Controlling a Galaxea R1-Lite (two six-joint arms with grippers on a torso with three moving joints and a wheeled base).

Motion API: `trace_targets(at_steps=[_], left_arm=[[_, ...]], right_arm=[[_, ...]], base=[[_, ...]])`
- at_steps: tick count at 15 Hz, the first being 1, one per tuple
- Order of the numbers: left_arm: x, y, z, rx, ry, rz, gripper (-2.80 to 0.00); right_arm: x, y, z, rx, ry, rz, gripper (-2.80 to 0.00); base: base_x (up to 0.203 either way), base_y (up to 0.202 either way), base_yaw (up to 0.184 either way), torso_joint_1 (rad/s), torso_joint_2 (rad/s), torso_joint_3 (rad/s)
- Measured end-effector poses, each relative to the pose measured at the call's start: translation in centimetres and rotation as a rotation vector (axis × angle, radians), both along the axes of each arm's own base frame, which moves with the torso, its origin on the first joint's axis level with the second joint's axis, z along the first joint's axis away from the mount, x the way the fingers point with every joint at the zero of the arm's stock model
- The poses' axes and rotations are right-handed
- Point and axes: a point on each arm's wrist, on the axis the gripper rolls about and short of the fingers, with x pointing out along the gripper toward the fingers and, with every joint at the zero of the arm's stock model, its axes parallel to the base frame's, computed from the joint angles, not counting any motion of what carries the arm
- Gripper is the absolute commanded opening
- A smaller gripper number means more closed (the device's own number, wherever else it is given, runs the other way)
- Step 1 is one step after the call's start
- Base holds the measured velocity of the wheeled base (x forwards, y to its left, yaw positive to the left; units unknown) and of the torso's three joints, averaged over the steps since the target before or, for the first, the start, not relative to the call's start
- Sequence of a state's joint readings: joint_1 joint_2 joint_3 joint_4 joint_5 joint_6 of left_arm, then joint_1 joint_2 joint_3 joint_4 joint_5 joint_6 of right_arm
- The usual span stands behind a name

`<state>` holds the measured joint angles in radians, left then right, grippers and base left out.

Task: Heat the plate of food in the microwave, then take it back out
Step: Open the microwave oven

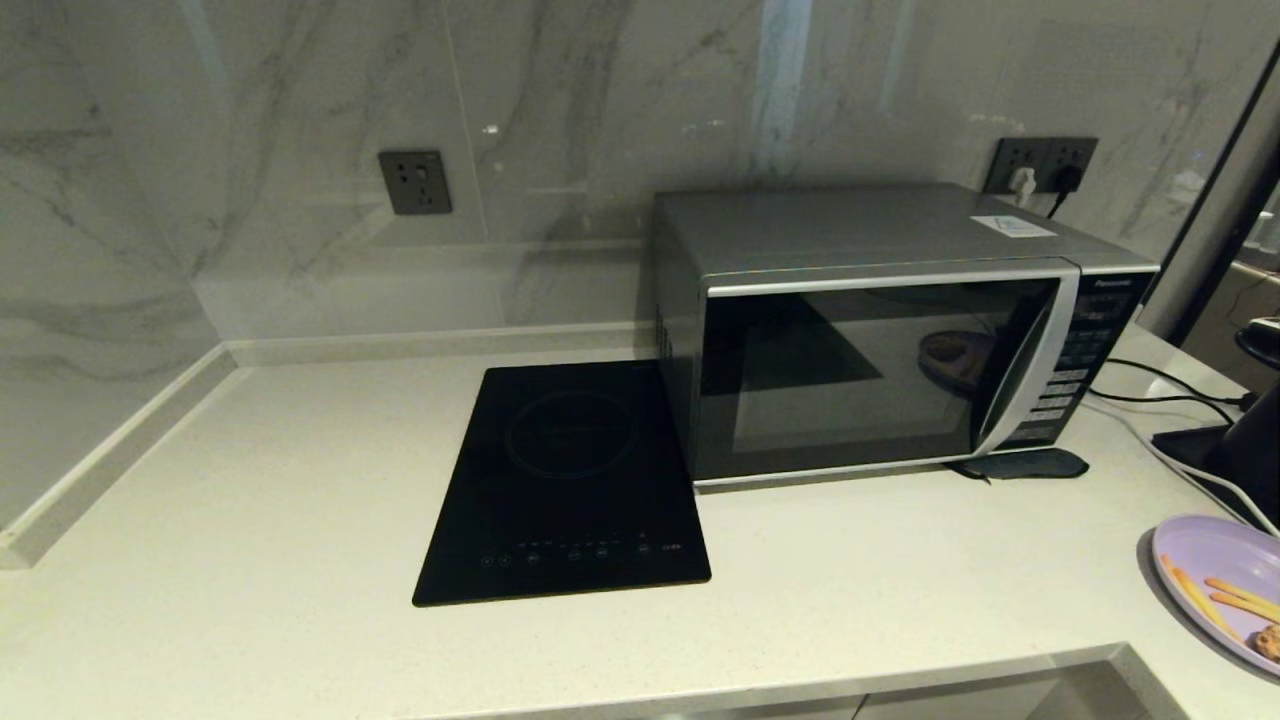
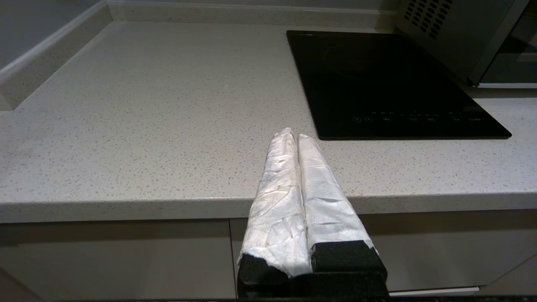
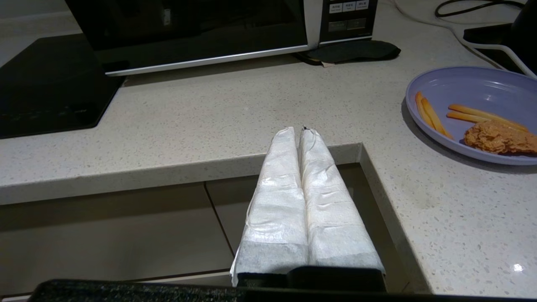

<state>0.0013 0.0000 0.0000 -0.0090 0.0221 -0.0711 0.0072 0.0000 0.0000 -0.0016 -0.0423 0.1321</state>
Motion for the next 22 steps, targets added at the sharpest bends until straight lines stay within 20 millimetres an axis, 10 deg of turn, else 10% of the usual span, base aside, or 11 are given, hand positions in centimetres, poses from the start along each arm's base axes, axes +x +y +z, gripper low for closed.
trace_targets(at_steps=[12, 18, 22], left_arm=[[0.0, 0.0, 0.0, 0.000, 0.000, 0.000, -2.80], [0.0, 0.0, 0.0, 0.000, 0.000, 0.000, -2.80], [0.0, 0.0, 0.0, 0.000, 0.000, 0.001, -2.80]], right_arm=[[-0.1, 0.0, 0.1, 0.000, 0.020, -0.013, -2.80], [-0.4, 0.0, 10.6, 0.199, 0.004, 0.006, -2.80], [3.0, -0.4, 17.1, 0.246, 0.088, -0.205, -2.80]], base=[[0.000, 0.000, 0.000, 0.000, 0.00, 0.000], [0.000, 0.000, 0.000, 0.000, 0.00, 0.000], [0.000, 0.000, 0.000, 0.000, 0.00, 0.000]])
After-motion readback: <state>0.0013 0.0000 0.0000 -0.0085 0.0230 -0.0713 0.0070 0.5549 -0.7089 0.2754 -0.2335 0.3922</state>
